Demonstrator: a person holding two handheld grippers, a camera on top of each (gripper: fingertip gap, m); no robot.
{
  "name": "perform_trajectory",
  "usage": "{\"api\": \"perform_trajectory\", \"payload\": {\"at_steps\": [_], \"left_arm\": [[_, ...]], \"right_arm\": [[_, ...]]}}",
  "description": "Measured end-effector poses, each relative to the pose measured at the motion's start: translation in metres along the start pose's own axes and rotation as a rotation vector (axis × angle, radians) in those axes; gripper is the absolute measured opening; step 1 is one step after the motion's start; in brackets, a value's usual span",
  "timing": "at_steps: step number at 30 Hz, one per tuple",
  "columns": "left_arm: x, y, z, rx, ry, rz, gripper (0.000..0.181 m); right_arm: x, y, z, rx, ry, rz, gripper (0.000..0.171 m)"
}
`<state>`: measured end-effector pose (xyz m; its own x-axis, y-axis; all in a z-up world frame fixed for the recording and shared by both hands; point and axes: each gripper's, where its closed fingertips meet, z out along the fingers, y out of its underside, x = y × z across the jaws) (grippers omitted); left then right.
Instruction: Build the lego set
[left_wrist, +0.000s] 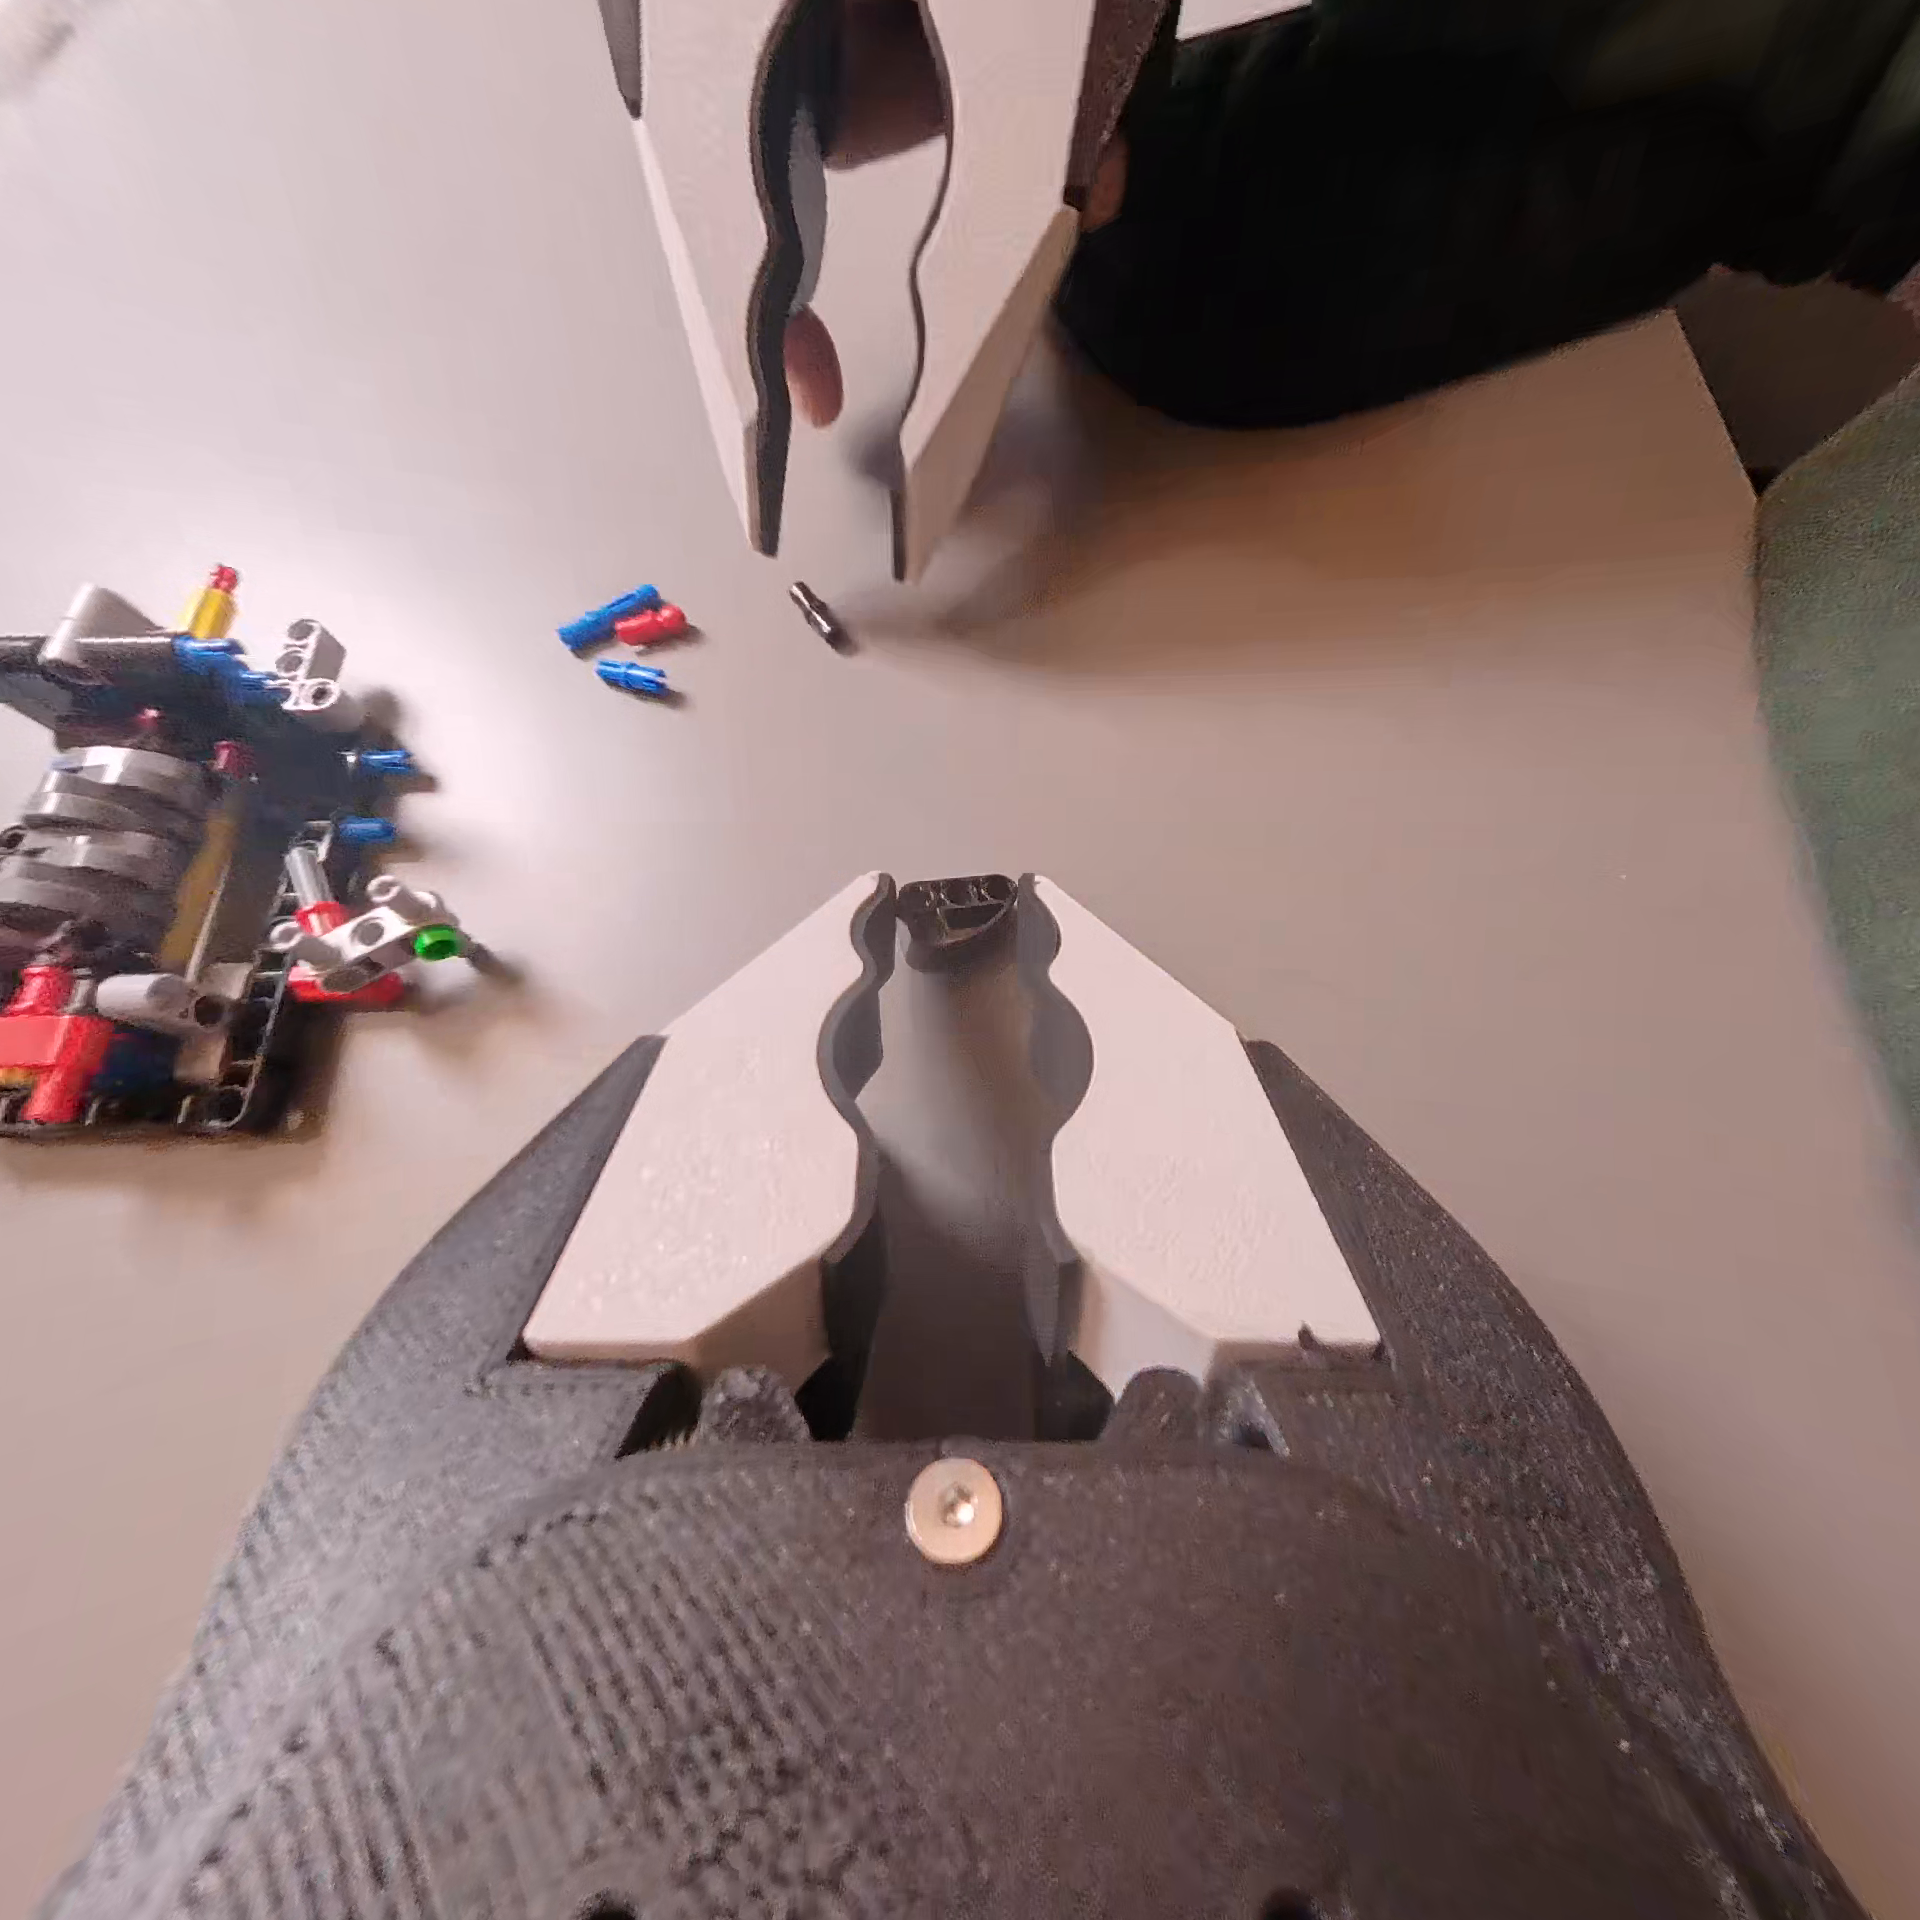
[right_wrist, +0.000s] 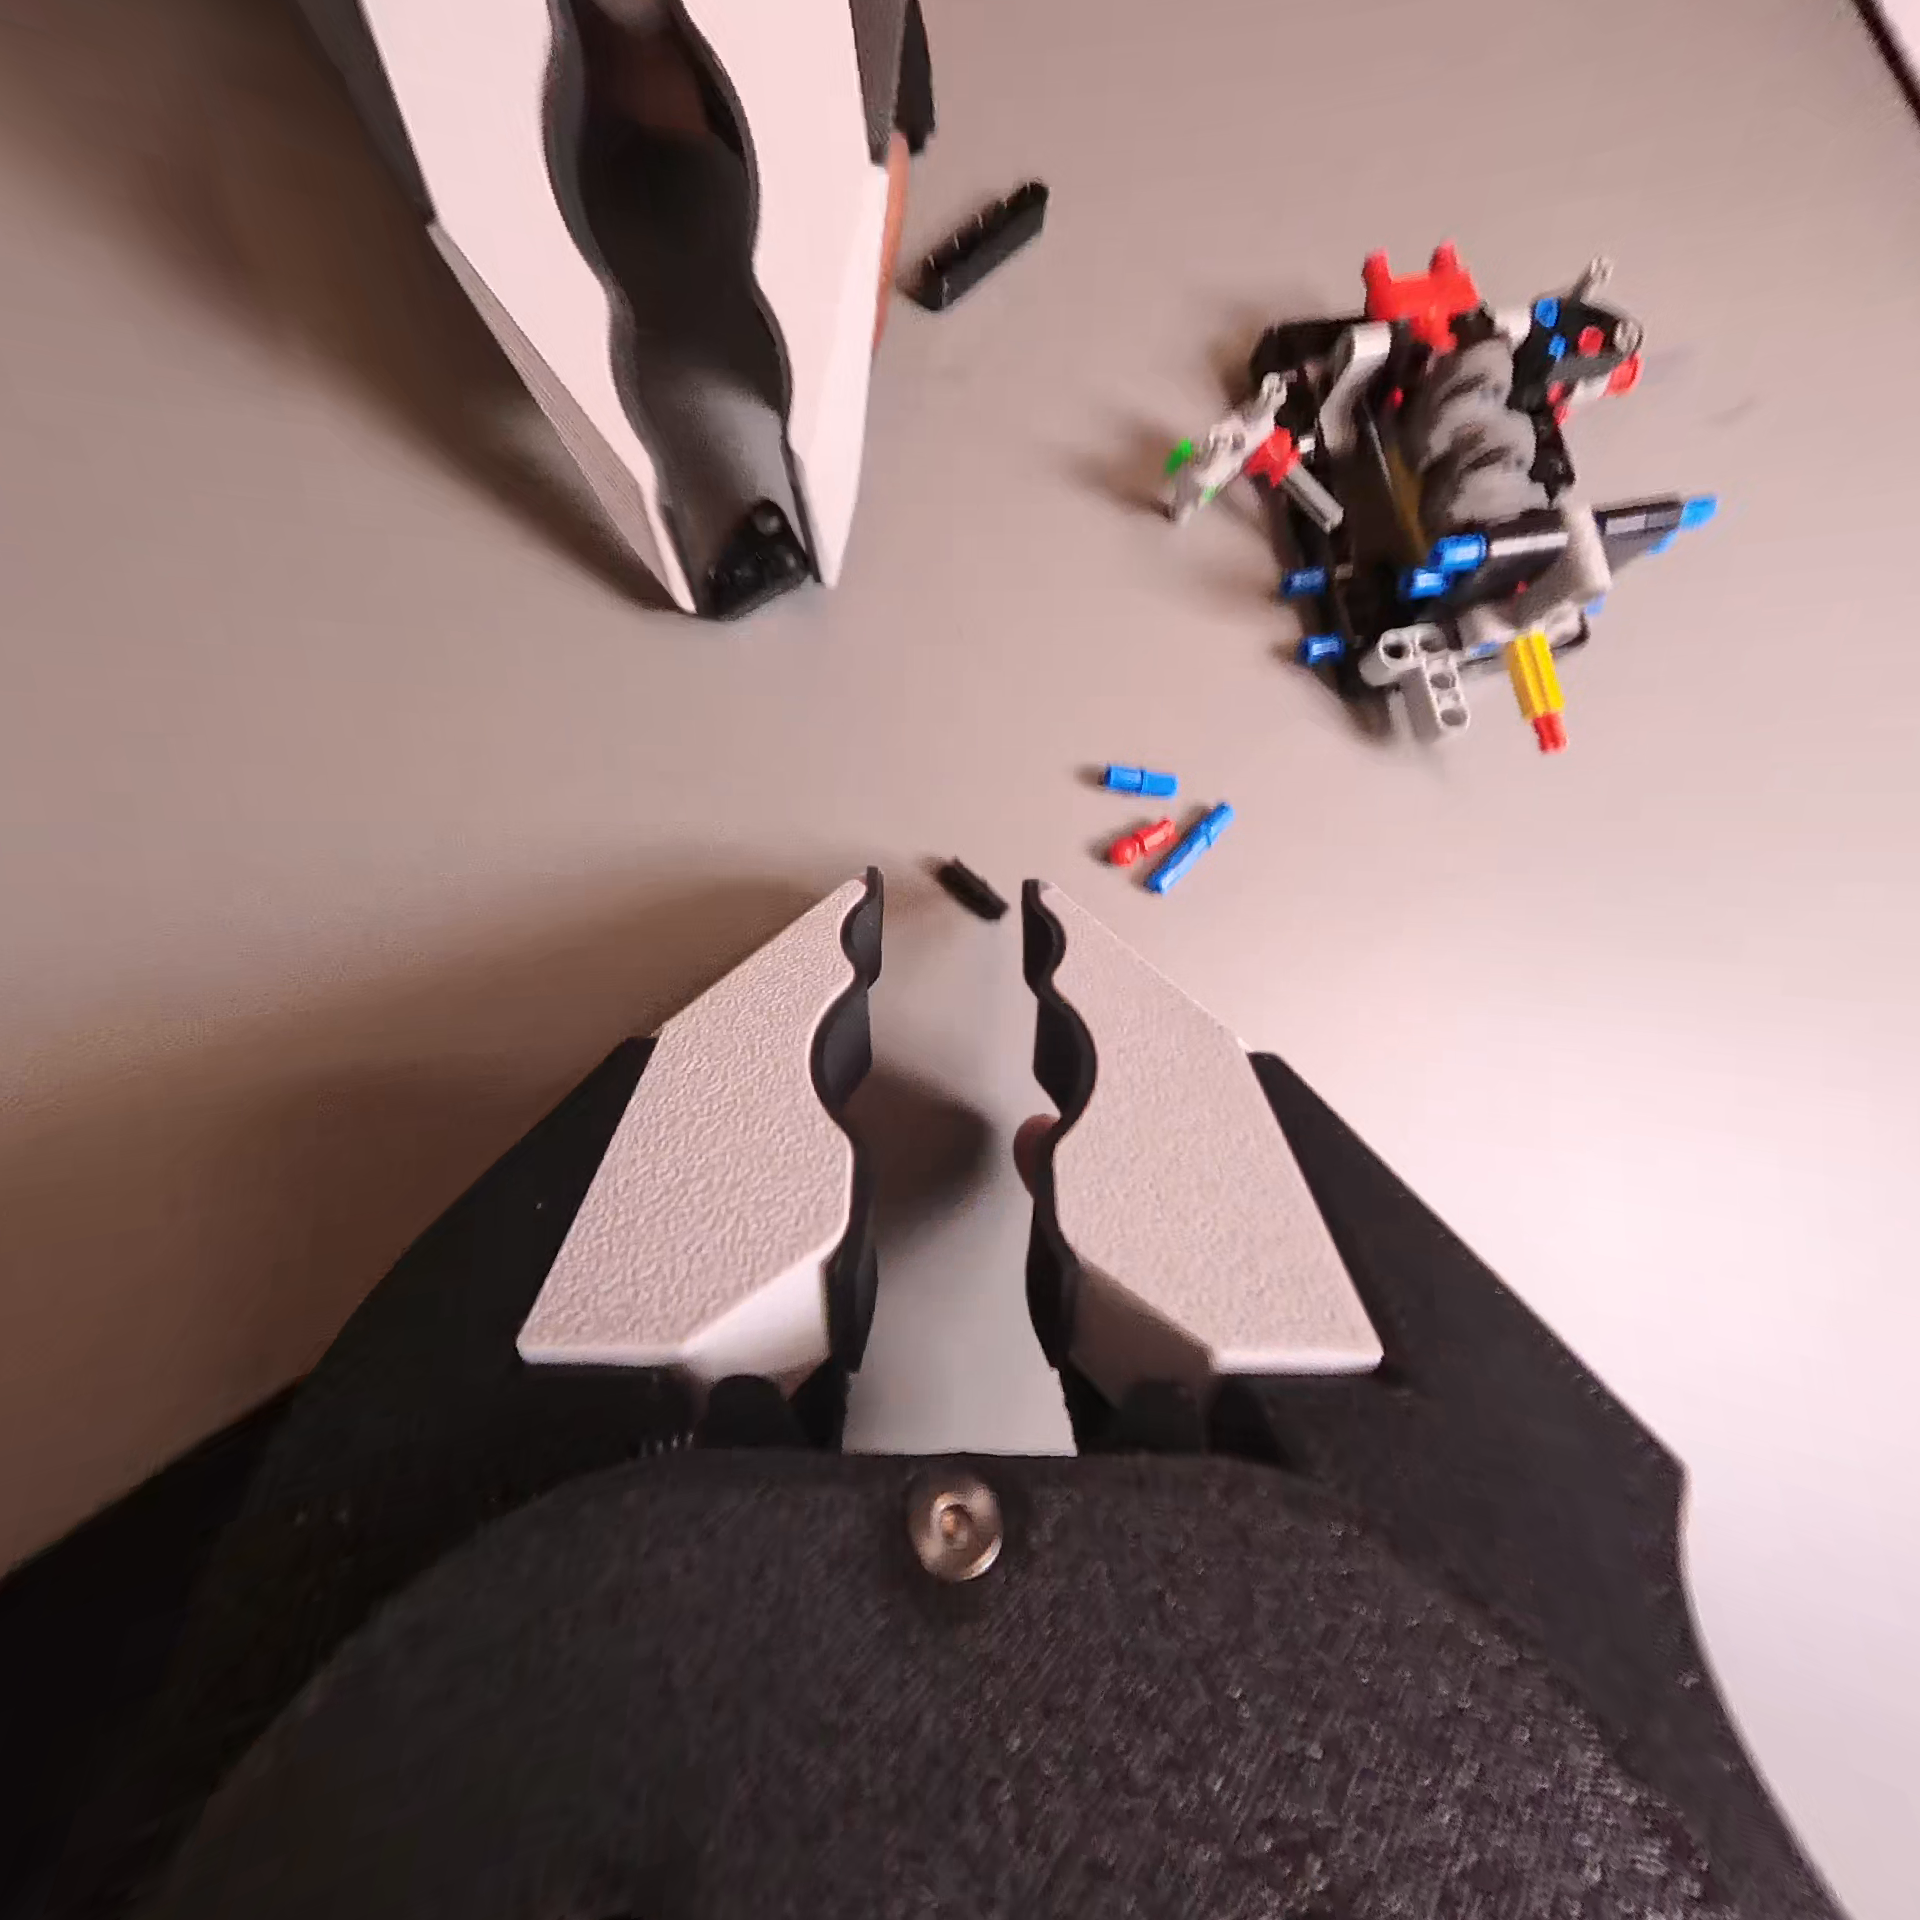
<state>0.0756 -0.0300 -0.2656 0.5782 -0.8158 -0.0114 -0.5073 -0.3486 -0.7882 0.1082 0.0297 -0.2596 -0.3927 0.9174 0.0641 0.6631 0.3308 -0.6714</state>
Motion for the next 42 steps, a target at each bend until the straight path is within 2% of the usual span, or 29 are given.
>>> {"api": "perform_trajectory", "payload": {"at_steps": [4, 12, 15, 19, 24, 31, 35, 42], "left_arm": [[0.007, 0.0, 0.004, -0.019, 0.042, 0.009, 0.021], [0.004, -0.004, -0.004, 0.003, 0.054, 0.0, 0.039], [-0.009, -0.006, -0.014, 0.029, 0.012, -0.038, 0.036], [-0.029, -0.001, -0.029, 0.029, -0.071, -0.067, 0.033], [-0.043, 0.0, -0.048, 0.051, -0.146, -0.105, 0.032], [-0.044, 0.016, -0.057, 0.075, -0.194, -0.15, 0.028], [-0.046, 0.017, -0.057, 0.088, -0.188, -0.154, 0.026], [-0.036, 0.009, -0.049, 0.114, -0.176, -0.092, 0.021]], "right_arm": [[0.009, 0.011, -0.005, -0.023, 0.021, 0.036, 0.021], [0.007, 0.009, 0.009, -0.068, 0.02, -0.002, 0.02], [0.002, 0.006, 0.011, -0.077, 0.006, -0.023, 0.01], [0.005, 0.001, 0.007, -0.039, 0.004, 0.006, 0.013], [0.034, -0.015, 0.005, 0.011, 0.08, 0.069, 0.015], [0.037, -0.01, 0.028, -0.168, 0.088, 0.007, 0.02], [0.034, -0.013, 0.032, -0.185, 0.07, -0.012, 0.007], [0.016, -0.032, 0.033, -0.02, -0.017, 0.018, 0.004]]}}
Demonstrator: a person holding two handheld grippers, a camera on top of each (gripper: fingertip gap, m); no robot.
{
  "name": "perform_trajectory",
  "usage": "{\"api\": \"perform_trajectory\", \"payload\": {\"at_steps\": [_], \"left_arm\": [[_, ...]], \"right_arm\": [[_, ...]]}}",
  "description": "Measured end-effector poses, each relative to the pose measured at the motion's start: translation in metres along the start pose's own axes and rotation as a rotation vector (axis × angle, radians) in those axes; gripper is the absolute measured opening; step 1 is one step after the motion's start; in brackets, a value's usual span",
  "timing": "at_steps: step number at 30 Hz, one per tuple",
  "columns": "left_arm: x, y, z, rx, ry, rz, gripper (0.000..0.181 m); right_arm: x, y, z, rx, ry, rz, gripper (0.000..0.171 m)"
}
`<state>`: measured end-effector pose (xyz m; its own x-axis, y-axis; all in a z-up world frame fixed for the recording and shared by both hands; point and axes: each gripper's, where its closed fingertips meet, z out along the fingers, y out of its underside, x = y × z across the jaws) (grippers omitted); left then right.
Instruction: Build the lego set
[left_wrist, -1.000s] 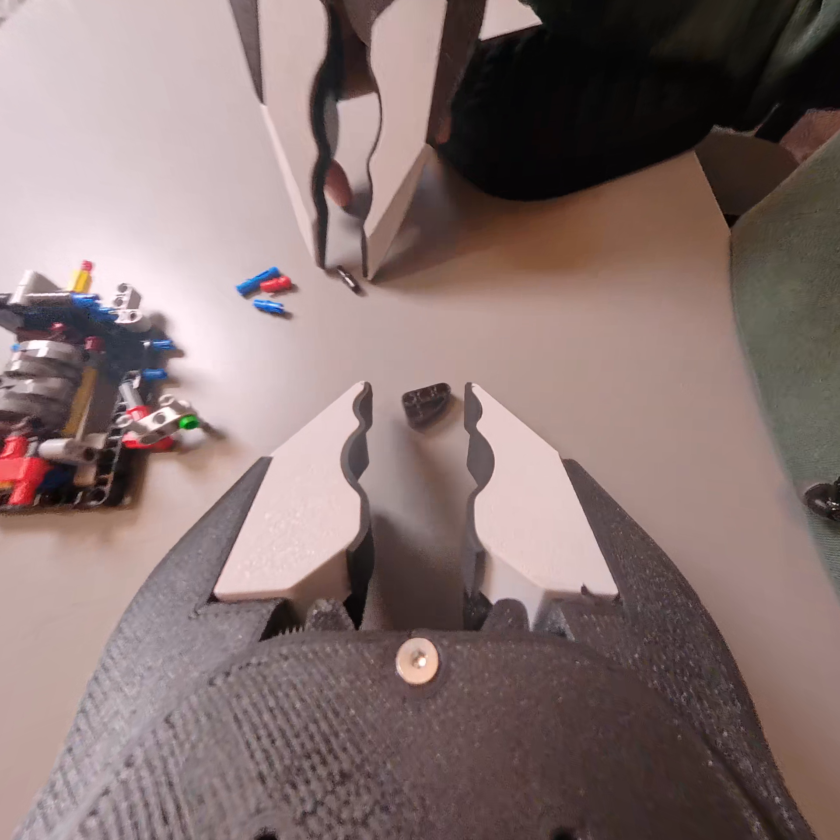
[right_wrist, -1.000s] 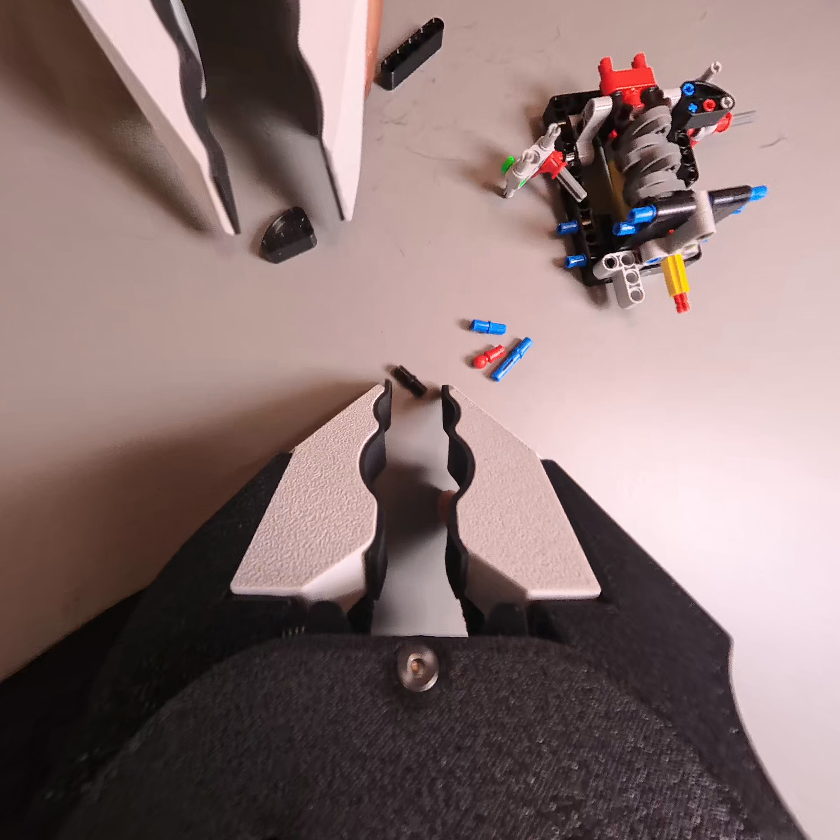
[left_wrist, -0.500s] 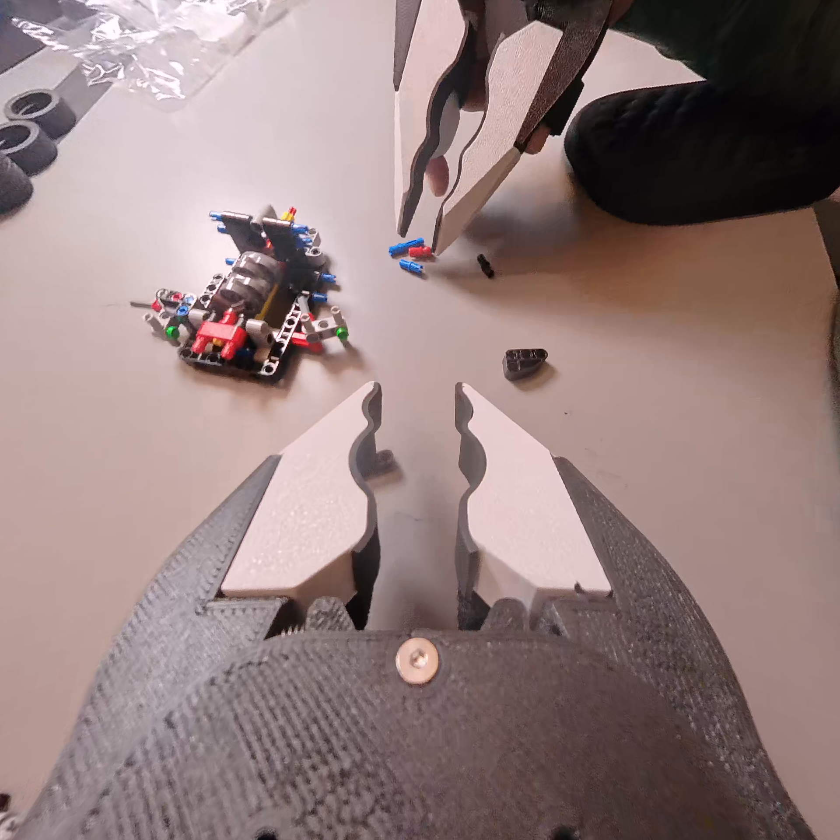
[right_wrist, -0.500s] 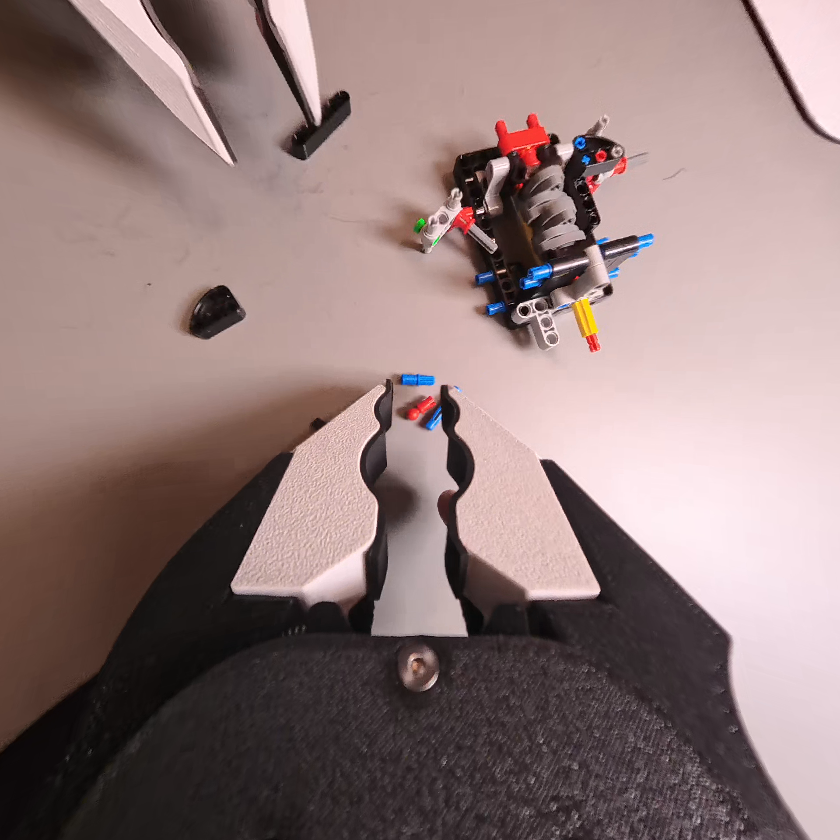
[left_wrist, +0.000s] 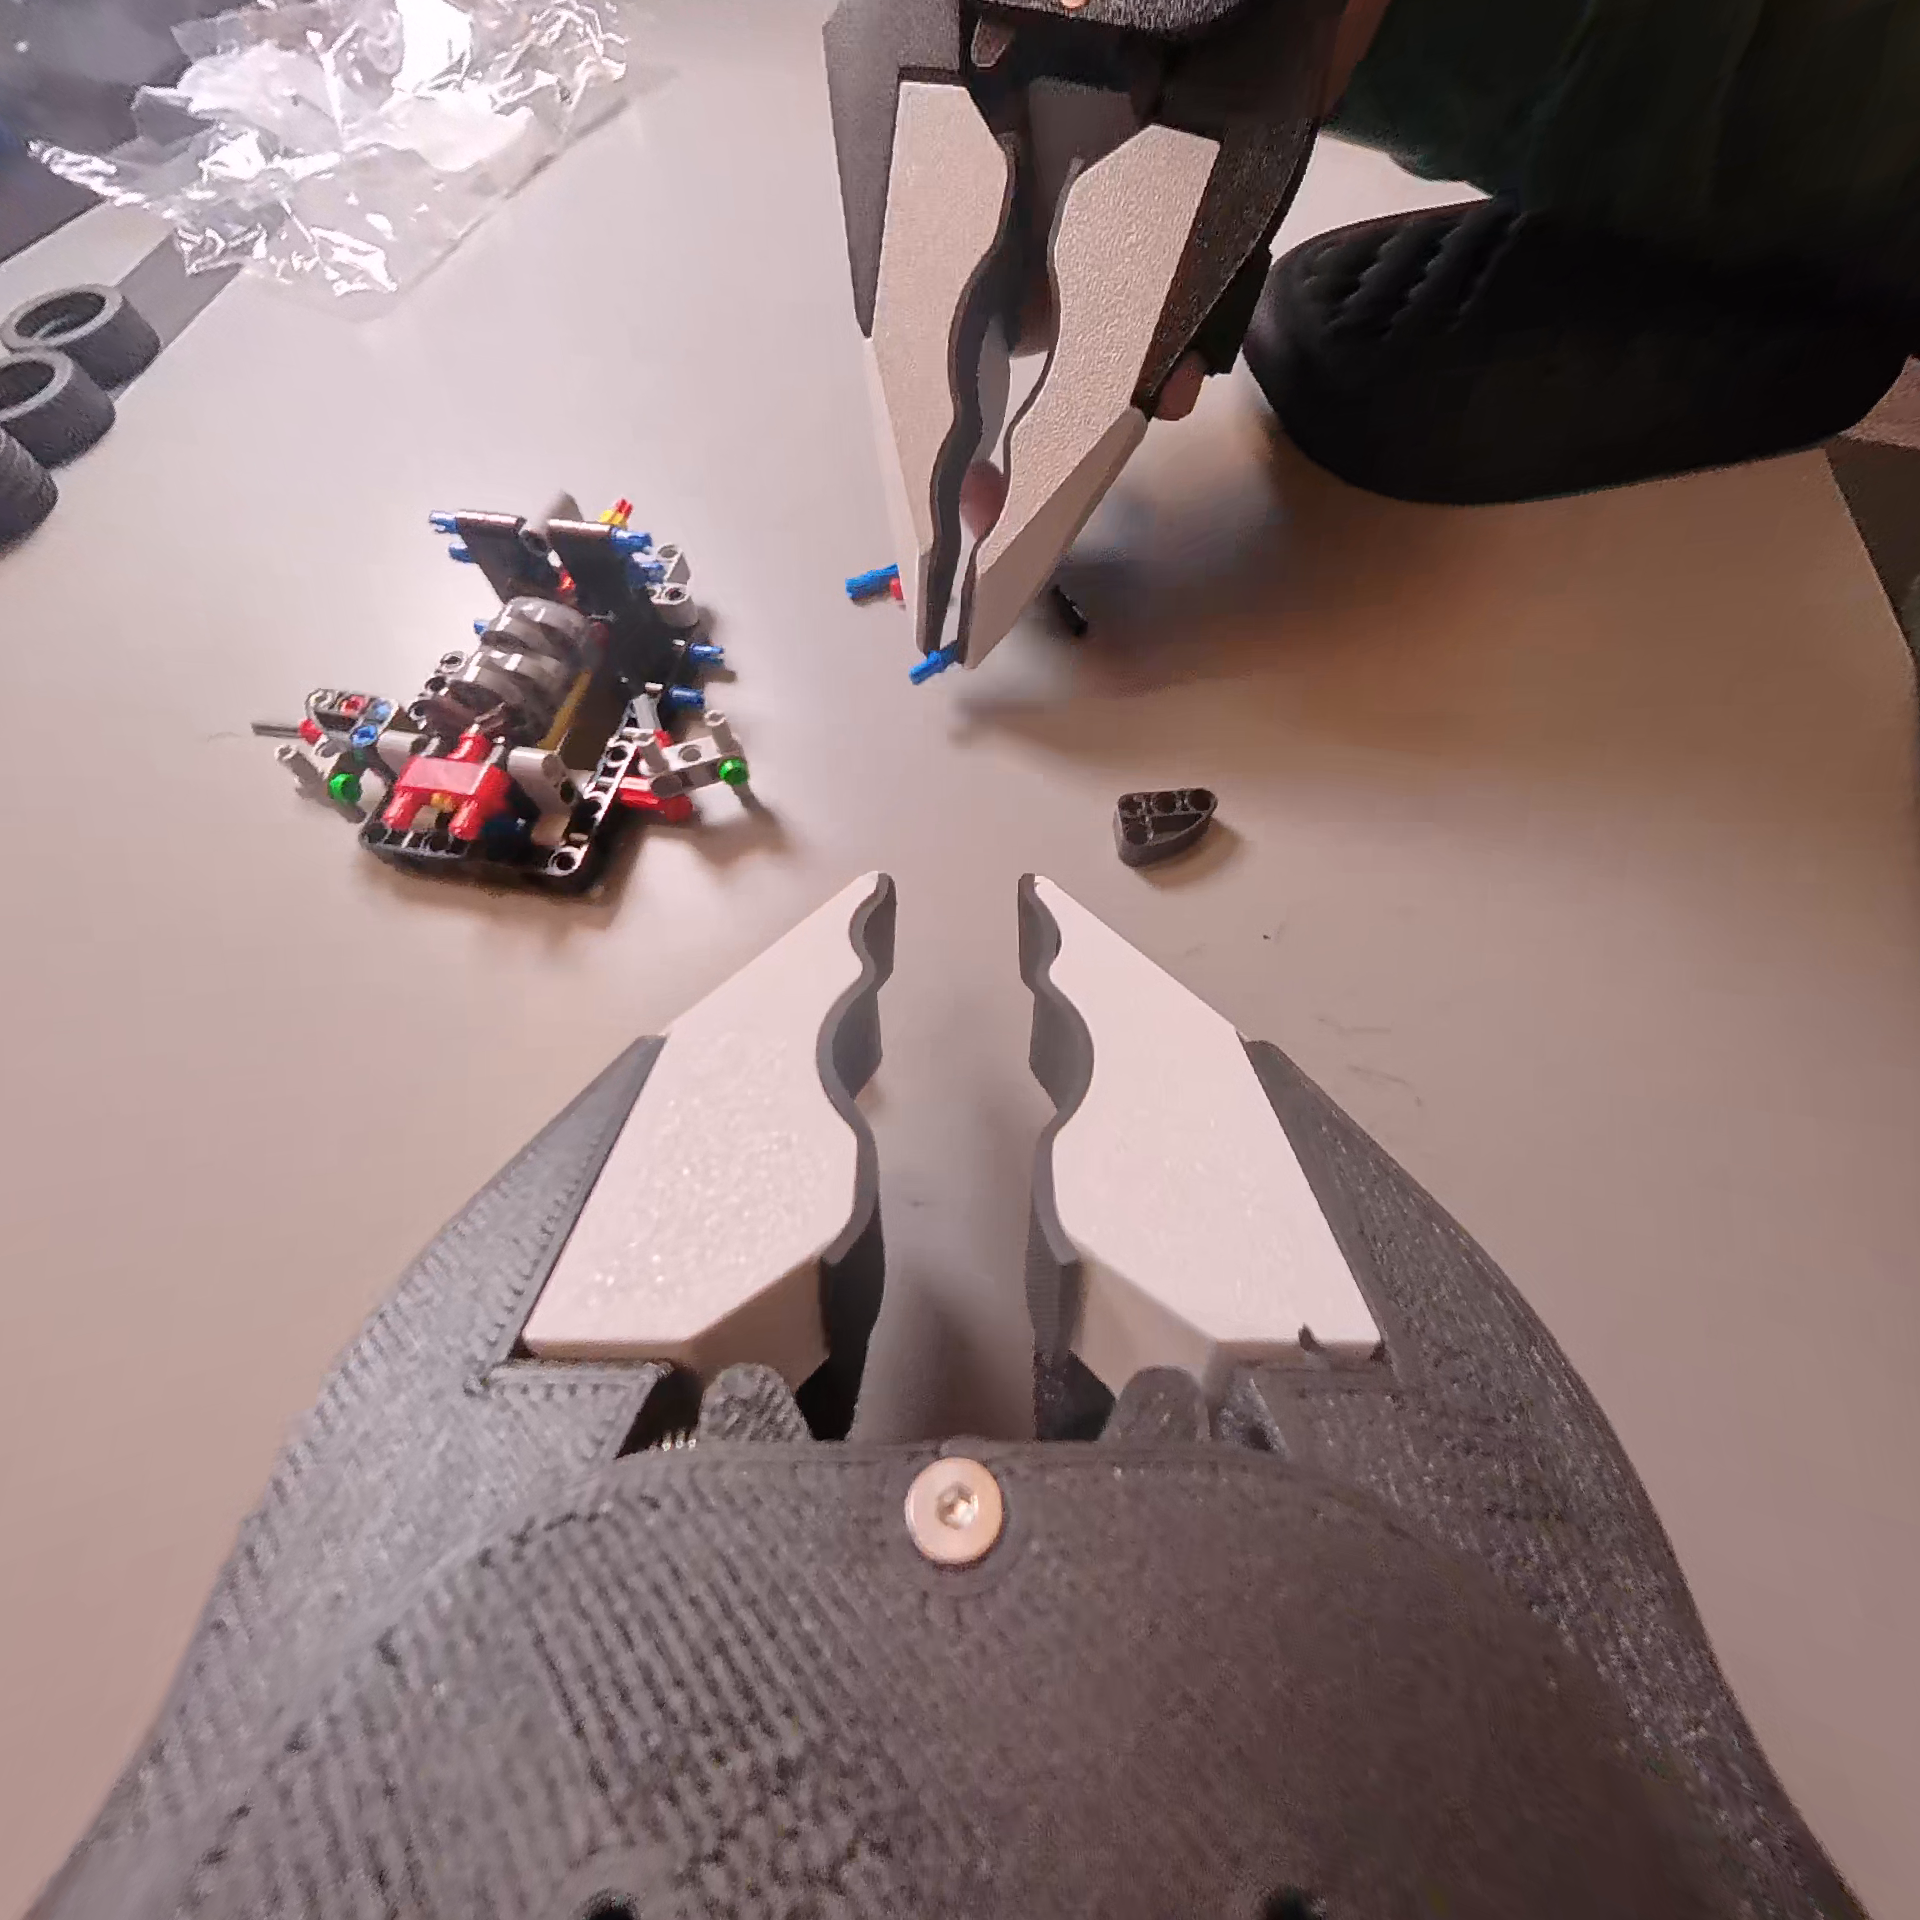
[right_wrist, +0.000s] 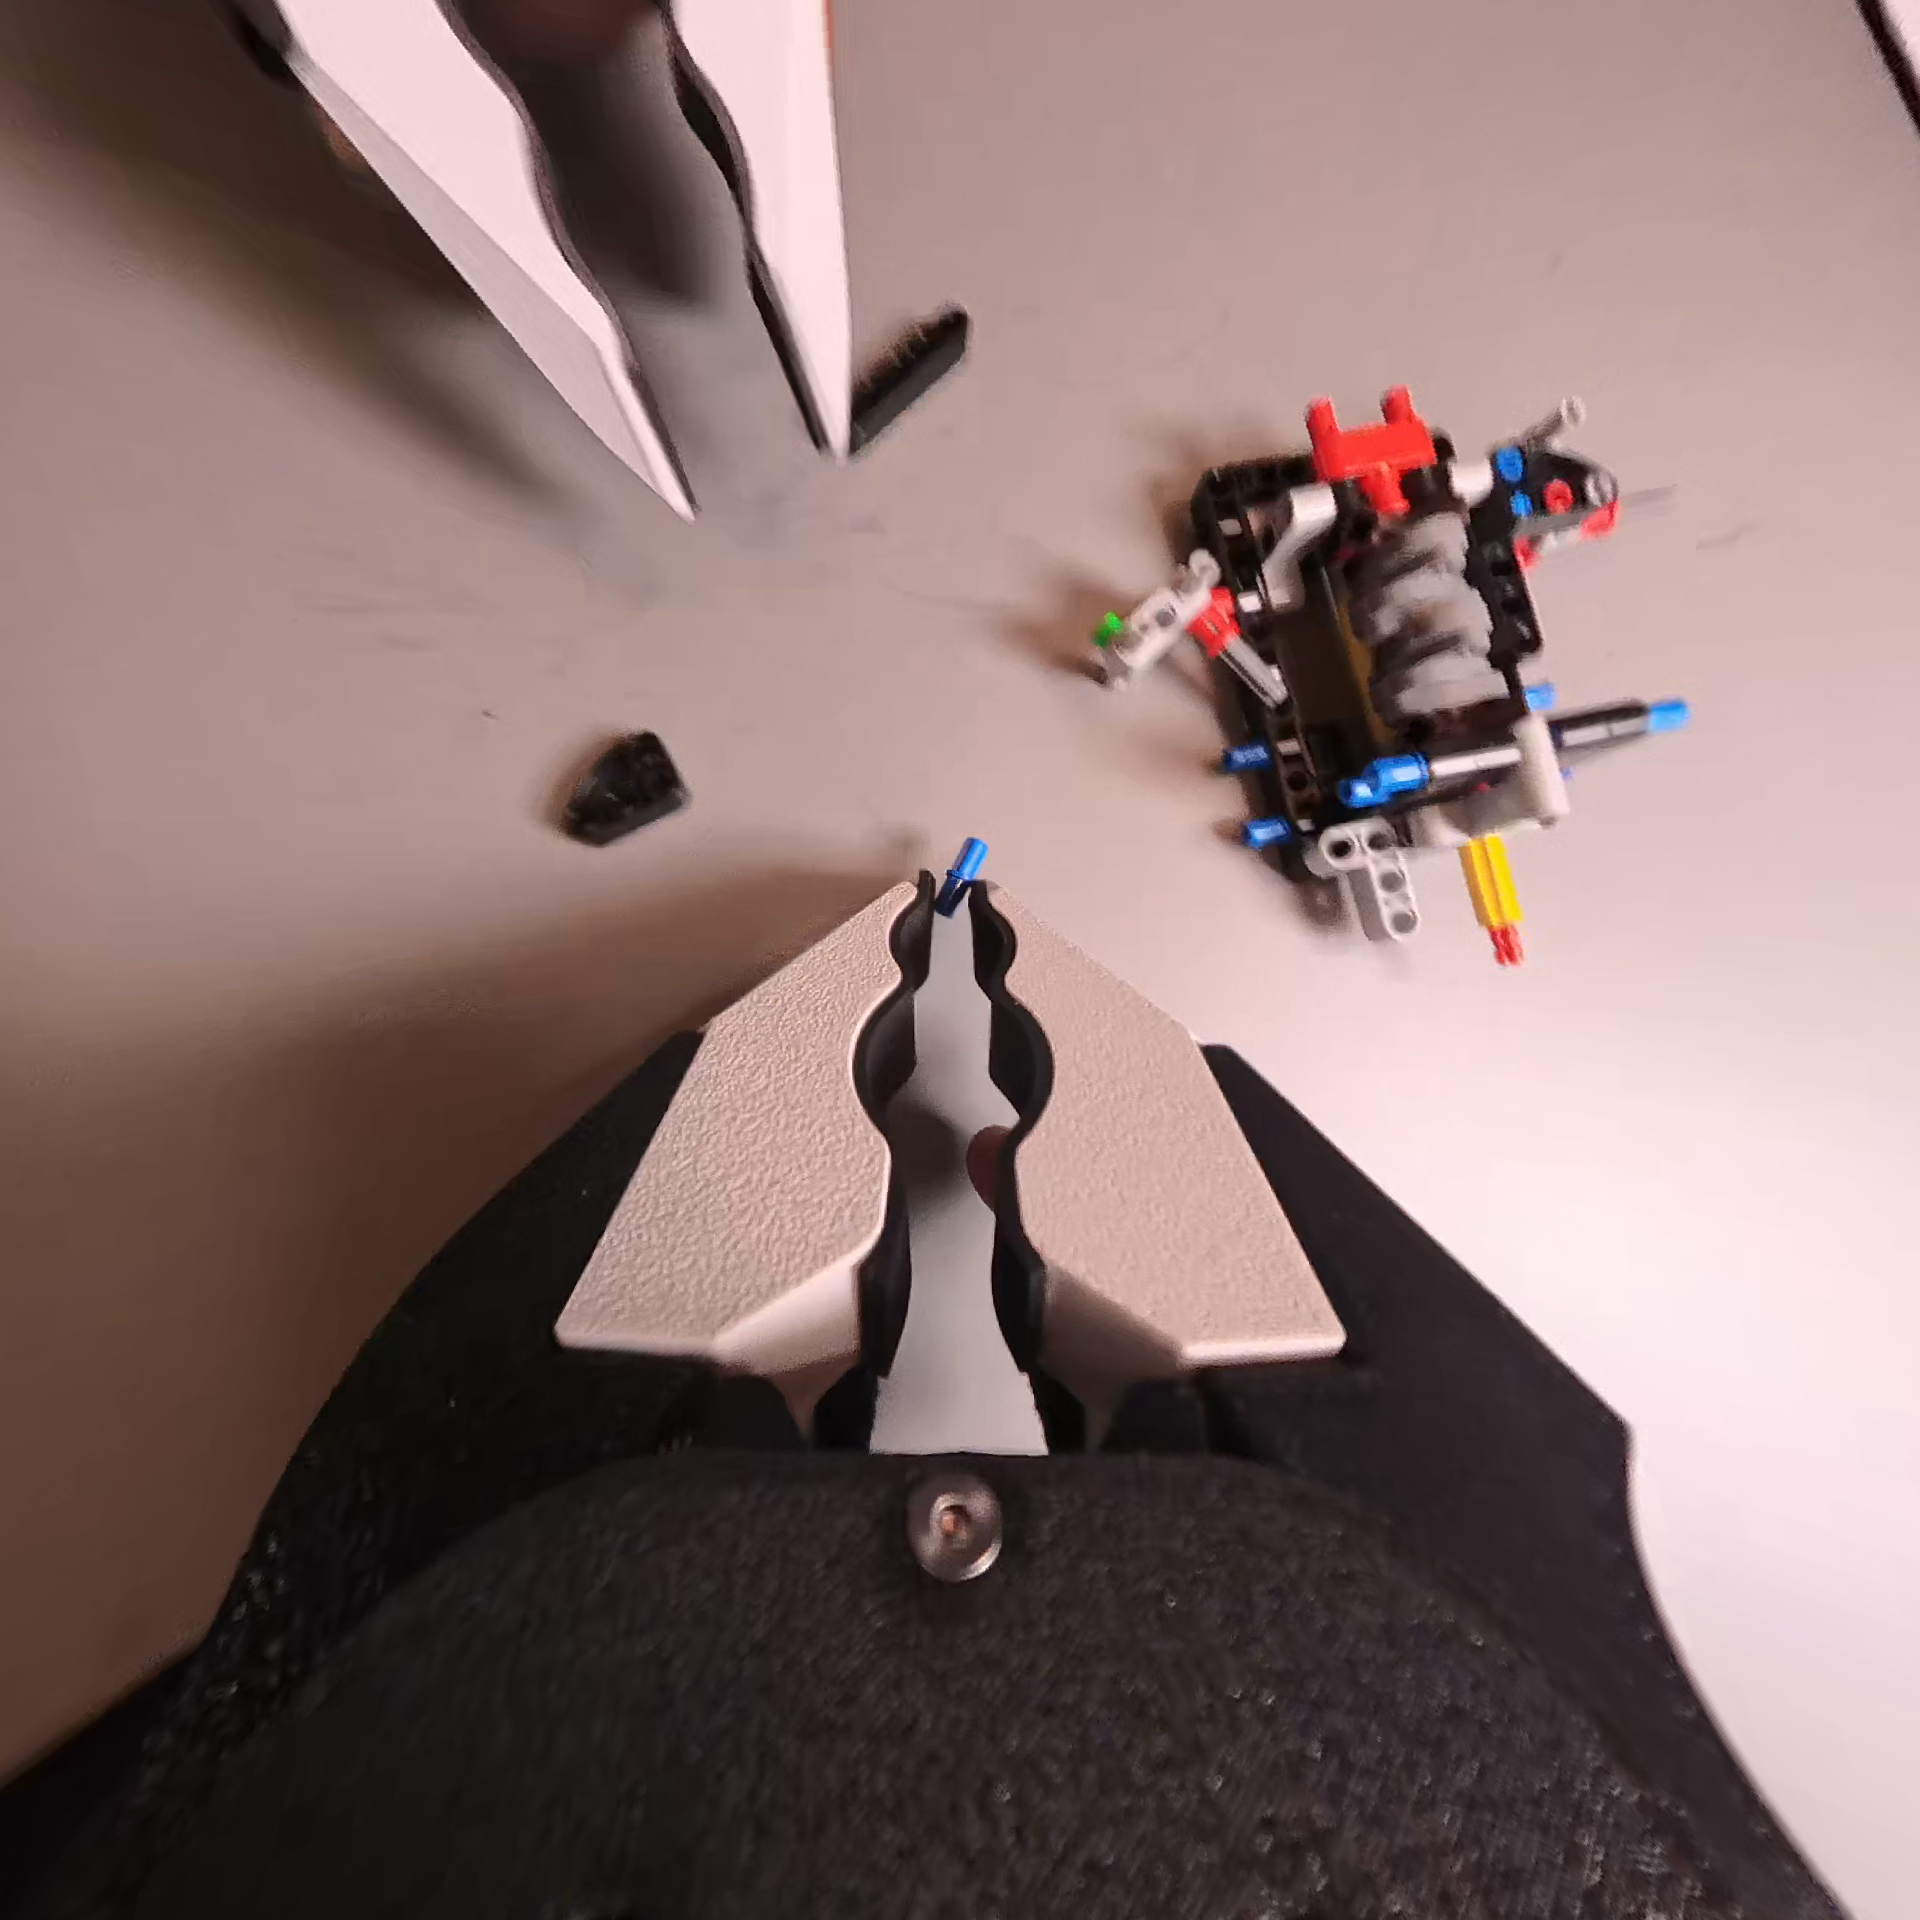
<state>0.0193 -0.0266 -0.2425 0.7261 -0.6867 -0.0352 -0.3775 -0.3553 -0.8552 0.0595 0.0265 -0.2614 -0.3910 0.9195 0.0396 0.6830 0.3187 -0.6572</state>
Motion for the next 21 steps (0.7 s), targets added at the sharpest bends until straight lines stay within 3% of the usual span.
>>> {"api": "perform_trajectory", "payload": {"at_steps": [4, 16, 21], "left_arm": [[0.016, -0.012, 0.004, 0.054, 0.045, 0.022, 0.02], [0.036, -0.022, 0.006, 0.087, 0.093, 0.074, 0.001], [0.031, -0.039, -0.004, 0.203, 0.144, -0.066, 0.0]], "right_arm": [[-0.027, -0.033, -0.009, 0.172, -0.098, -0.042, 0.001], [-0.058, -0.051, -0.003, 0.189, -0.147, -0.138, 0.001], [-0.051, -0.07, -0.019, 0.36, -0.129, -0.089, 0.004]]}}
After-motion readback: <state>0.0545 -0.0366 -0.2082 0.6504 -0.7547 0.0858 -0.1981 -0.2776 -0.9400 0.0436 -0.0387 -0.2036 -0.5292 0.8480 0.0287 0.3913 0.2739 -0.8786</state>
